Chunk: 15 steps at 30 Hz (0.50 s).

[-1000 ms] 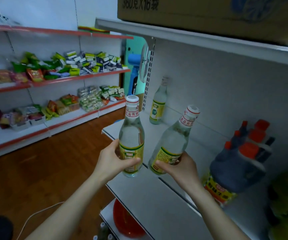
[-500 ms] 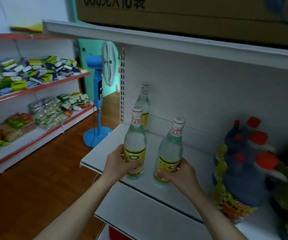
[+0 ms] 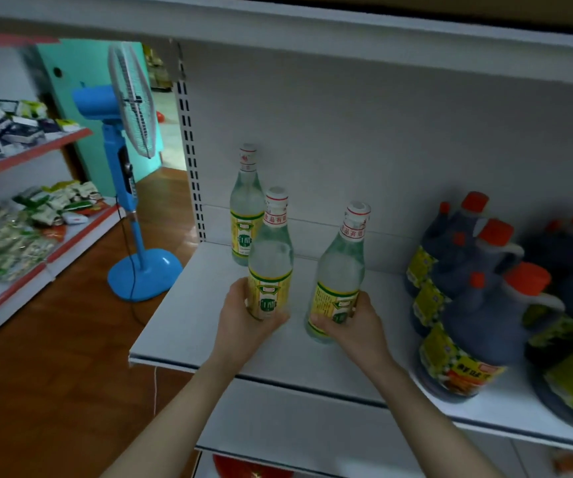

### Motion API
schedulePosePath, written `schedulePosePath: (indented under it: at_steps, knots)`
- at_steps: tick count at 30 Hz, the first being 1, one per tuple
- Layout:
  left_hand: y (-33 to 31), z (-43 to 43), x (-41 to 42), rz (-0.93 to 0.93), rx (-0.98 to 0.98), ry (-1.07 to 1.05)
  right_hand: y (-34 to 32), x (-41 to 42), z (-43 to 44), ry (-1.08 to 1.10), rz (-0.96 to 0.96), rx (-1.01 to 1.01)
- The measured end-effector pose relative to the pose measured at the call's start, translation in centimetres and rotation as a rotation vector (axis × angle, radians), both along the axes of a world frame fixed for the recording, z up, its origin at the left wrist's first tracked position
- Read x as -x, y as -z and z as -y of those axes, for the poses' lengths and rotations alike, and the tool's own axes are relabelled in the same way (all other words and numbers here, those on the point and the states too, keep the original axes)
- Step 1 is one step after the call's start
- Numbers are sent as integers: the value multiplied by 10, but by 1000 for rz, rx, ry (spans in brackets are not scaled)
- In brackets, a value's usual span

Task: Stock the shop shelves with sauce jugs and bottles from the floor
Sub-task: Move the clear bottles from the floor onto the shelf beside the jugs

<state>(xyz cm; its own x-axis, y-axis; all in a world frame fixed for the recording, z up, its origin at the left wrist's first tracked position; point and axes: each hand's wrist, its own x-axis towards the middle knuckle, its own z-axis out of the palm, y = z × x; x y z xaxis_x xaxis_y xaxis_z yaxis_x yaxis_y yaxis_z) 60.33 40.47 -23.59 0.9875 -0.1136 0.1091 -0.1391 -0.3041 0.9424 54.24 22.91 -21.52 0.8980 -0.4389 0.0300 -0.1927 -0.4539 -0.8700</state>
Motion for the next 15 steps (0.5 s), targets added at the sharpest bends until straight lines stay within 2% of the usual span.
schedulePosePath:
  at_steps: [5, 15]
  knots:
    - [13, 2, -10, 24, -71, -23, 12, 5, -6, 8, 69, -94]
    - [6, 41, -57, -63, 53, -100, 21, -4, -1, 1, 114, -84]
